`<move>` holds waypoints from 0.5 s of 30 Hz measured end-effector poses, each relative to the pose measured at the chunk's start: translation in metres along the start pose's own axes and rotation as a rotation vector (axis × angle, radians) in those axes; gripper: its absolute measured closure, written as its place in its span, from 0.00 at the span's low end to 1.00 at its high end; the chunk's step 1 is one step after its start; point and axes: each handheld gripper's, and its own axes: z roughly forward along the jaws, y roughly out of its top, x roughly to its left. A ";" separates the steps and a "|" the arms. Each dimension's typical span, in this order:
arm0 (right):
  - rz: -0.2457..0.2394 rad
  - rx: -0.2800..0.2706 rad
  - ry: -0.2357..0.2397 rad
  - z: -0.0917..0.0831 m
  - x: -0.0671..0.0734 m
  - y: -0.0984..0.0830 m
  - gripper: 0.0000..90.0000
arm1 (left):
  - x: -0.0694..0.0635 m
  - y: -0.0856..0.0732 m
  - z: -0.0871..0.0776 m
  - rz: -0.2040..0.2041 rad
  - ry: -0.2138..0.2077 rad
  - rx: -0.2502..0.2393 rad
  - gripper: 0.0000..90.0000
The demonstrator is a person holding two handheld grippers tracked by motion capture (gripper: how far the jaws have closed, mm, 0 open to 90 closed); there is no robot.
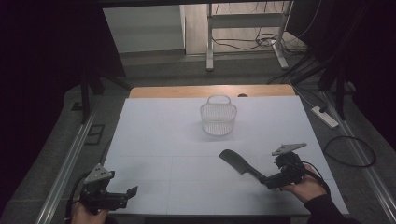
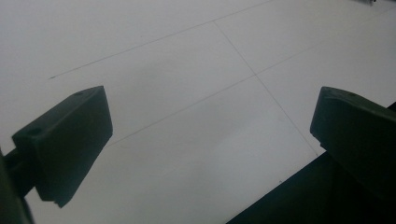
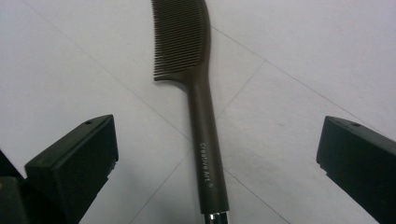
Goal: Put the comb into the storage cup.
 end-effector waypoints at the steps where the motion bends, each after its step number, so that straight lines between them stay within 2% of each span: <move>1: 0.005 0.000 0.001 0.000 -0.001 0.000 0.00 | 0.000 0.000 0.000 0.000 0.000 -0.001 0.00; 7: 0.019 0.012 -0.017 0.004 -0.003 0.000 0.00 | -0.001 -0.001 -0.002 0.008 0.003 -0.013 0.00; 15: 0.012 0.035 -0.009 0.014 -0.002 0.001 0.00 | -0.002 -0.001 -0.002 0.012 0.003 -0.015 0.00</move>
